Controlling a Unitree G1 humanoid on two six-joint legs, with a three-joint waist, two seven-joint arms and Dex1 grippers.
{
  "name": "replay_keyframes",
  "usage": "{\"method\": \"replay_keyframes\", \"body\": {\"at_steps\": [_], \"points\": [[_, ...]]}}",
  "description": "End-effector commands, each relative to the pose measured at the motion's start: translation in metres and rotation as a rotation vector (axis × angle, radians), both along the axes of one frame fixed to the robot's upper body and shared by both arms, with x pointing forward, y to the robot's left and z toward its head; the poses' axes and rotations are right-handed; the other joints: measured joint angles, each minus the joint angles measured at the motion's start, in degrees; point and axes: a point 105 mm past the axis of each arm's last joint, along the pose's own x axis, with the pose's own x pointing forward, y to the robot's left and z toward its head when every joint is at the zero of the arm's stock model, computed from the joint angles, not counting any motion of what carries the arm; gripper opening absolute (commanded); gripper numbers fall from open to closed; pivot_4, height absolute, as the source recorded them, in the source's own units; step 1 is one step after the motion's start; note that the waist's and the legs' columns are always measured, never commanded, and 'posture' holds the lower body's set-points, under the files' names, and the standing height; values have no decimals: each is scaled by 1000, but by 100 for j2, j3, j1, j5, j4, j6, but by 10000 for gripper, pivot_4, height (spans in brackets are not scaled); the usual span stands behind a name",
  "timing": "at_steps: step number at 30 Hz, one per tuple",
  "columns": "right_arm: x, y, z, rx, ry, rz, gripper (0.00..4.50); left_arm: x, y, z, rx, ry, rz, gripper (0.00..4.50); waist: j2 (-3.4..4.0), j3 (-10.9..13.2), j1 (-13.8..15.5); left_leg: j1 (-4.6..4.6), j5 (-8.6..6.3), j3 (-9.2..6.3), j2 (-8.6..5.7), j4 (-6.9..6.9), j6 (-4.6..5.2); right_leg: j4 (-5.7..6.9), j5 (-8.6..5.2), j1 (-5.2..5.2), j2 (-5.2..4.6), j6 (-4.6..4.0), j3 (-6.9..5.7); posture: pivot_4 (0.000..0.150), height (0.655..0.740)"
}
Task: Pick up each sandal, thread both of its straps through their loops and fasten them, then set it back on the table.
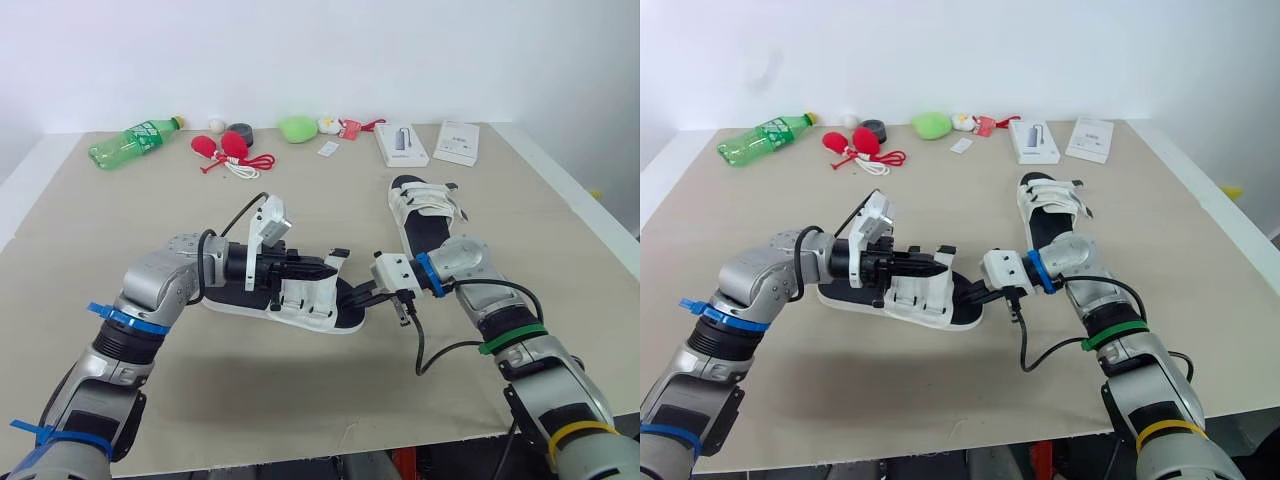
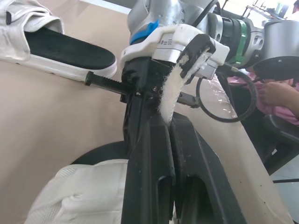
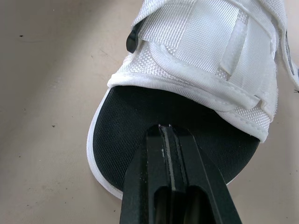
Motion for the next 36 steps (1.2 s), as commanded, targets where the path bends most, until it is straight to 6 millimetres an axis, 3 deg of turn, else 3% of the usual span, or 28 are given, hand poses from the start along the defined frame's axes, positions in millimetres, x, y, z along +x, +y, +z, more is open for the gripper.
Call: {"method": "replay_keyframes", "body": {"at_steps": [1, 11, 22, 28, 31, 36], "points": [[-1, -10, -20, -86, 46, -36, 0, 7, -2, 16, -29, -86, 37, 338, 0, 0, 0, 0, 0, 0, 0, 4, 0, 0, 0, 1, 0, 1, 1, 1500, 7400], [-3, -10, -21, -80, 47, -37, 0, 36, 6, 0, 25, -55, 148, 338, 0, 0, -2, -1, 0, -1, 0, 7, 0, 0, 2, 1, 1, 2, 1, 1500, 7400], [-4, -10, -22, -72, 49, -47, 0, 32, 9, -25, 112, 29, 119, 338, 0, 0, -2, 1, 0, -2, 0, 7, 0, 0, 3, 2, 1, 2, 2, 1500, 7400], [-3, -9, -21, -70, 50, -50, 0, 40, 18, -33, 166, -9, 161, 28033, 0, 0, -5, 0, 0, -2, -1, 5, -1, 0, 3, 1, 1, 2, 1, 1500, 7400], [-2, -10, -20, -71, 47, -52, 0, 51, 28, -25, 192, -119, 202, 43295, 0, 0, -5, 0, 0, -3, 0, 2, -1, 0, 3, -1, 3, 2, 1, 1500, 7400], [-1, -11, -20, -75, 46, -53, 0, 73, 40, 18, 135, -311, 287, 44262, 0, 0, -3, 0, 0, -3, 0, 3, -1, 0, 3, -2, 3, 2, 2, 1500, 7400]]}}
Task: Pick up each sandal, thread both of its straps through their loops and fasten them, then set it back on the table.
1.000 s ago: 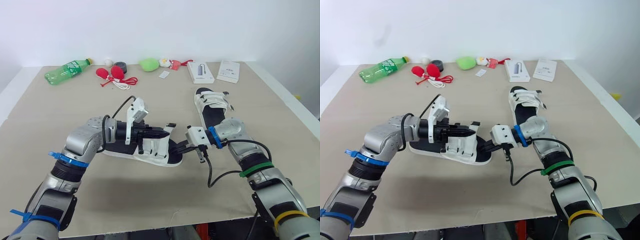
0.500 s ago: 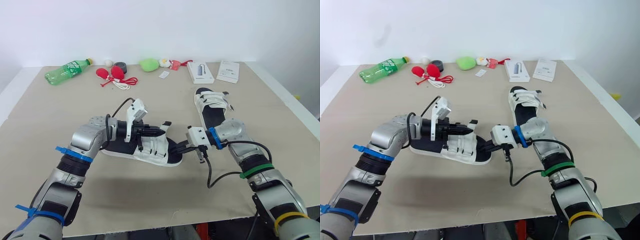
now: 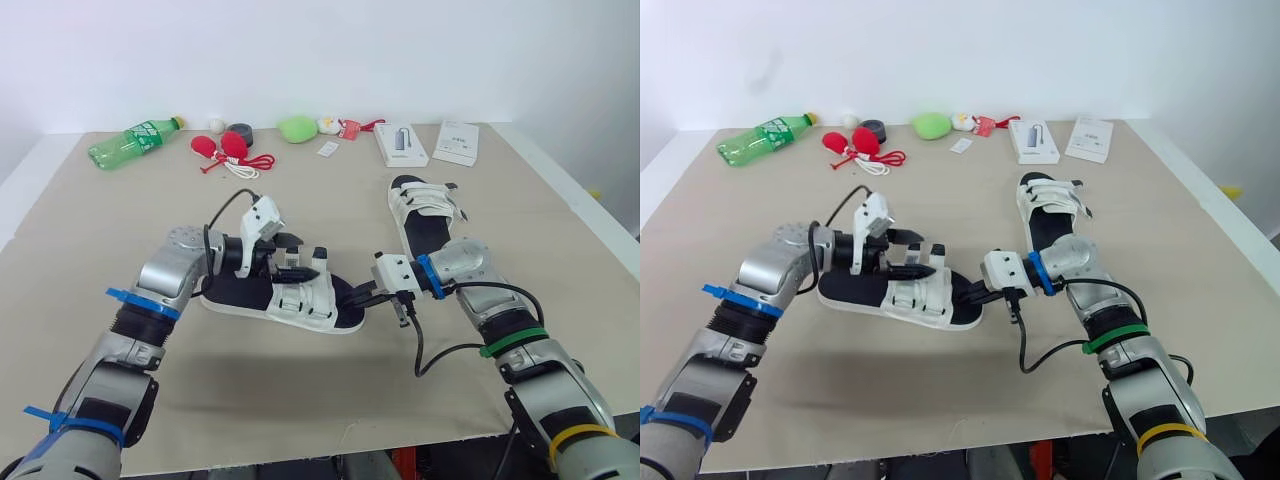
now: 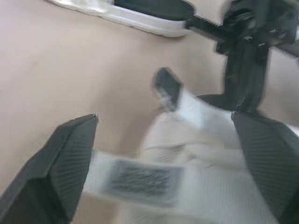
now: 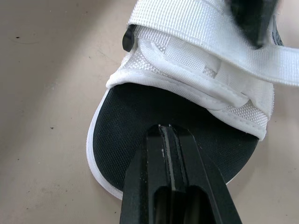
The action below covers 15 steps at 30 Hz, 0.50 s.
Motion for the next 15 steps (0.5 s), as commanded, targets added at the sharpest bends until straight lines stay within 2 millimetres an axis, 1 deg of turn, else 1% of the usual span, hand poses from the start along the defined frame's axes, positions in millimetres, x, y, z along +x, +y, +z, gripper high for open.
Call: {"method": "replay_keyframes", "body": {"at_steps": [1, 2, 4, 6, 8, 9, 11, 13, 15], "points": [[0, -11, -19, -87, 48, -37, 0, 10, 5, 48, -73, -183, 16, 44262, 0, 0, 2, -2, 0, 0, 0, 0, 0, 0, 0, -1, 0, 0, 0, 1500, 7400], [0, -11, -18, -88, 47, -37, 0, 8, 1, 58, -106, -214, -9, 44262, 0, 0, 2, -3, 0, 0, 0, 0, 0, 0, 0, -2, 0, 0, 0, 1500, 7400], [1, -11, -18, -88, 46, -37, 0, -2, -8, 69, -159, -236, -81, 44262, 0, 0, 2, -4, 0, 0, 0, 0, 0, -1, 0, -1, -1, 0, 0, 1500, 7400], [1, -10, -18, -87, 44, -36, 0, -13, -17, 70, -201, -204, -148, 44262, 0, 0, 2, -4, 0, 0, 0, -1, 0, -1, 0, 0, 0, 0, 0, 1500, 7400], [2, -10, -17, -87, 42, -36, 0, -25, -26, 64, -242, -120, -223, 44262, 0, 0, -5, -4, 0, 0, 0, -1, 0, 0, 1, 0, 2, 2, 0, 1500, 7400], [2, -9, -17, -87, 41, -36, 0, -29, -30, 61, -258, -69, -255, 39273, 0, 0, -5, -4, 0, 0, 1, -1, 0, 0, 1, -1, 2, 2, 0, 1500, 7400], [2, -9, -17, -86, 41, -35, 0, -31, -34, 52, -252, -12, -274, 35595, 1, 0, -10, -2, 0, 0, 1, 0, 0, 0, 2, 1, 2, 3, 0, 1500, 7400], [2, -8, -18, -85, 42, -34, 0, -27, -39, 43, -230, 49, -264, 26774, 0, 0, -10, -2, 1, -1, 0, 0, 1, 0, 2, 1, 2, 3, 0, 1500, 7400], [2, -8, -18, -84, 43, -34, 0, -20, -44, 34, -175, 92, -235, 19168, 0, 0, -10, -1, 1, -2, 0, 5, 1, 0, 2, 4, 2, 3, 0, 1500, 7400]]}}
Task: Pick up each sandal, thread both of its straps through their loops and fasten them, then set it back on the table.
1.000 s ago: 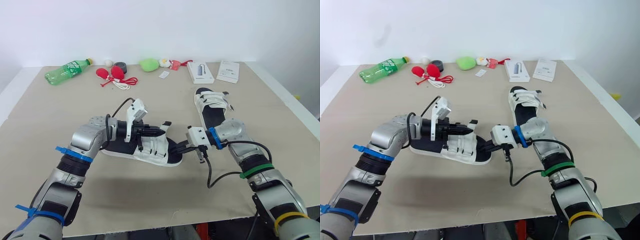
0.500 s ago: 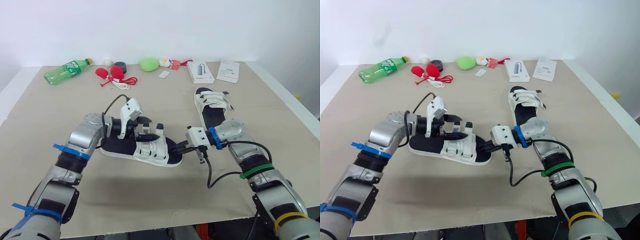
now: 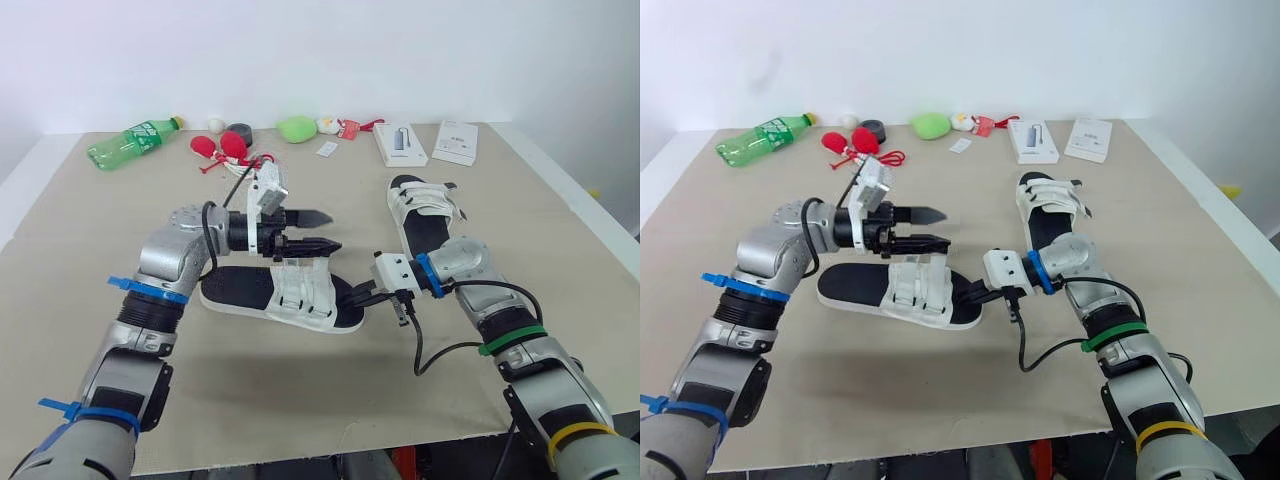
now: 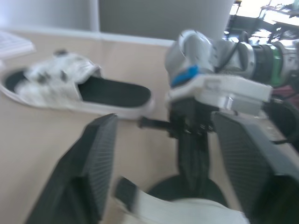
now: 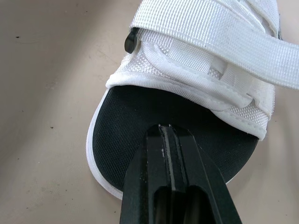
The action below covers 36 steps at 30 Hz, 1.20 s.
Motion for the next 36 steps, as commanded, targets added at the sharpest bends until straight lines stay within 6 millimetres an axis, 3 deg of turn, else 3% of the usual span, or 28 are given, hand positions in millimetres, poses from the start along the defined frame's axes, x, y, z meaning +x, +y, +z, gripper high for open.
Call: {"method": "replay_keyframes", "body": {"at_steps": [1, 4, 5, 10, 21, 27, 31, 36], "points": [[0, -8, -19, -81, 41, -34, 0, 9, -11, -5, 81, 51, 8, 14440, 0, 0, 0, -2, 0, 0, 0, 4, 0, 0, 0, 1, 0, 0, 0, 1500, 7400], [0, -9, -19, -79, 40, -39, 0, 15, -10, -19, 157, 146, 5, 821, 0, 0, -14, -4, 0, 0, -1, 7, 0, 0, 0, -4, 1, 1, 2, 1500, 7400], [0, -9, -19, -79, 40, -40, 0, 16, -9, -21, 174, 164, 6, 328, 0, 0, -18, -4, 0, -2, -1, 6, 0, 0, 0, -4, 2, 1, 2, 1500, 7400], [-2, -11, -20, -76, 42, -48, 0, 23, -3, -30, 229, 288, 27, 328, 0, 0, -42, -8, 0, -7, -1, 2, 0, 0, 0, -6, 4, 1, 1, 1500, 7400], [-3, -13, -20, -78, 39, -58, 0, 22, 12, -54, 414, 327, 17, 328, 0, 0, -51, -15, -1, -11, -2, -2, -2, 0, 0, -13, 5, 1, 1, 1500, 7400], [-3, -12, -19, -78, 36, -51, 0, 39, 21, -69, 468, 301, 145, 328, 0, 0, -53, -12, -1, -11, -2, -2, -1, 0, 0, -10, 5, 1, 1, 1500, 7400], [-3, -12, -19, -82, 35, -48, 0, 59, 26, -67, 450, 241, 289, 328, -1, -1, -57, -7, -1, -12, -4, 3, -1, 0, 0, -2, 4, 1, 1, 1500, 7400], [-1, -12, -18, -82, 31, -48, 0, 65, 17, -30, 271, 186, 282, 328, -1, 0, -57, -14, 1, -21, -12, 3, 0, 0, 1, -8, 4, 2, 5, 1500, 7400]]}}
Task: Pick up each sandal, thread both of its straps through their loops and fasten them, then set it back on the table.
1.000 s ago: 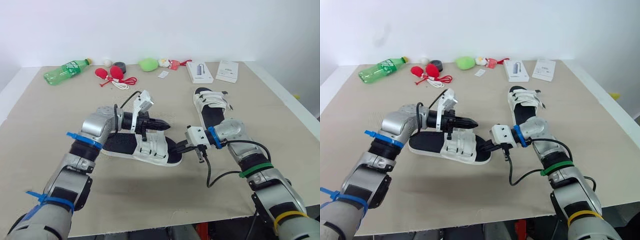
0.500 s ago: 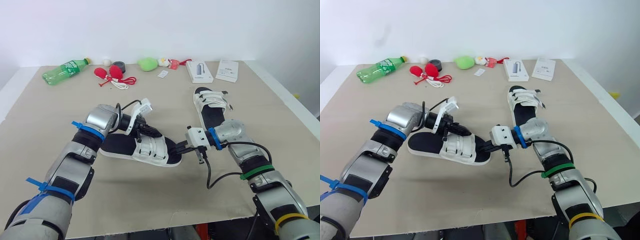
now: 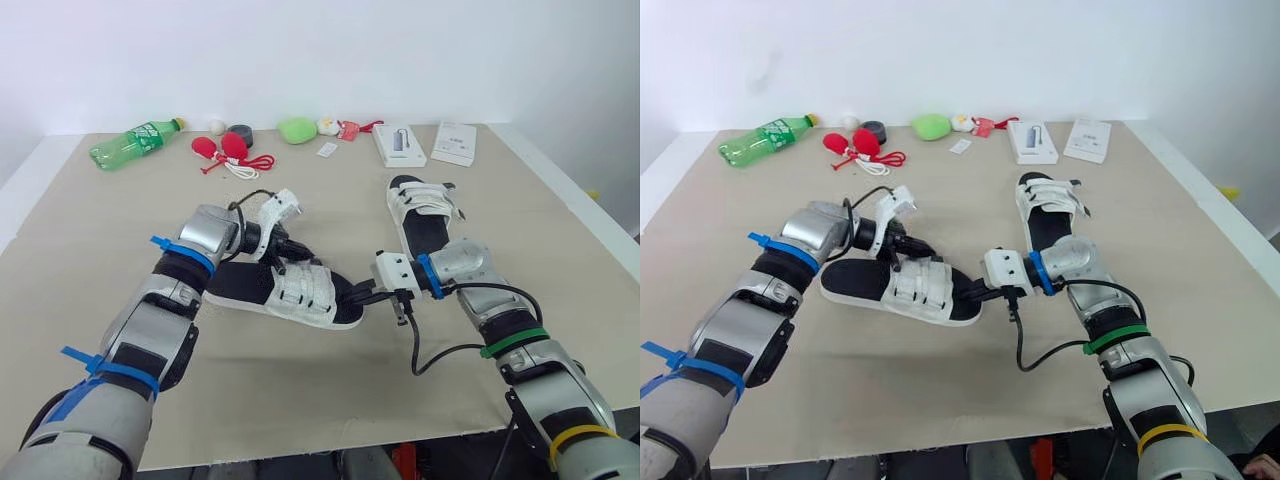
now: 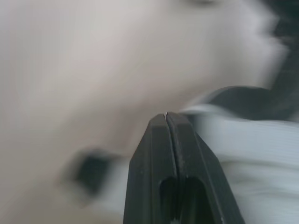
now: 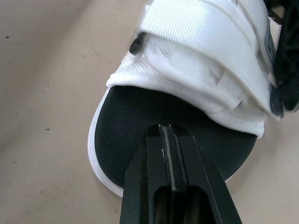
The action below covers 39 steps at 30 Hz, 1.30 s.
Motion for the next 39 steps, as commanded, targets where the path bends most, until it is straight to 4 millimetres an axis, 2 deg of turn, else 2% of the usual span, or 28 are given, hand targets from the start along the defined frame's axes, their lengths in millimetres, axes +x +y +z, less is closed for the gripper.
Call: {"method": "replay_keyframes", "body": {"at_steps": [1, 9, 12, 14, 16, 17, 19, 21, 23, 24, 26, 27, 29, 39], "points": [[-2, -11, -18, -84, 46, -25, 0, -1, -7, 35, -109, -69, -46, 328, 0, 0, 2, -7, 2, 0, 0, 0, -1, 0, 3, -3, 0, 5, 0, 1500, 7400], [-2, -11, -18, -80, 49, -22, 0, -15, -1, 68, -153, -184, -113, 328, 2, 1, 5, -13, 1, -9, 0, -19, -3, 0, -2, -9, 10, 13, 0, 1500, 7400], [3, -11, -10, -29, 58, -61, 0, -21, 23, 83, -113, -334, -120, 328, 5, 3, -9, -12, 2, -10, 1, -18, -3, 0, -3, -8, 9, 7, 0, 1500, 7400], [8, -12, 4, 68, 104, -119, 0, -24, 45, 82, -45, -431, -99, 328, 8, 5, -12, -11, 2, -9, 2, -18, -3, 0, -2, -8, 9, 5, 1, 1500, 7400], [13, -15, 26, 207, 167, -189, 0, -28, 64, 79, -1, -504, -78, 5422, 18, 11, 0, -12, 3, -10, 2, -18, -3, 0, -1, -8, 8, 4, 1, 1500, 7400], [12, -18, 36, 265, 189, -206, 3117, -31, 71, 76, 17, -534, -77, 8240, 25, 15, 13, -16, 4, -9, 2, -18, -4, 0, -1, -10, 5, 4, 1, 1500, 7400], [6, -28, 55, 373, 245, -219, 8906, -39, 82, 65, 48, -590, -90, 16740, 30, 19, 57, -38, 4, -9, 2, -18, -4, 1, -2, -30, 3, 5, 1, 1500, 7400], [-2, -45, 70, 486, 289, -245, 18361, -51, 89, 50, 106, -682, -137, 26369, 31, 19, 103, -49, 1, -9, 2, -23, -3, 2, -1, -39, 4, 23, 0, 1500, 7400], [-6, -55, 78, 556, 324, -274, 23906, -58, 89, 40, 127, -731, -173, 31909, 30, 19, 188, -50, -6, -9, 1, -34, -3, 2, -6, -39, 3, 16, -1, 1500, 7400], [-8, -58, 79, 576, 345, -289, 30909, -61, 86, 37, 121, -740, -188, 38976, 29, 20, 211, -50, -17, -9, 2, -34, -3, 2, -12, -40, 4, 6, -3, 1500, 7400], [-12, -68, 79, 600, 367, -320, 33071, -68, 79, 27, 131, -749, -238, 40114, 29, 20, 263, -56, -18, -11, 3, -35, -2, 1, -17, -47, 6, 10, -5, 1500, 7400], [-13, -72, 78, 606, 376, -334, 39793, -70, 76, 21, 142, -752, -263, 45000, 29, 20, 266, -56, -20, -11, 2, -36, 0, 1, -31, -44, 5, 25, -6, 1500, 7400], [-15, -76, 73, 600, 367, -361, 44473, -70, 70, 16, 149, -766, -276, 45000, 30, 20, 268, -56, -21, -10, -2, -35, 0, 0, -31, -42, 1, 27, -5, 1500, 7400], [-23, -68, 69, 636, 340, -339, 44473, -54, 33, 13, 54, -745, -299, 45000, 30, 20, 240, -53, -19, -9, 0, -6, 2, 0, -20, -37, 5, 13, -4, 1500, 7400]]}}
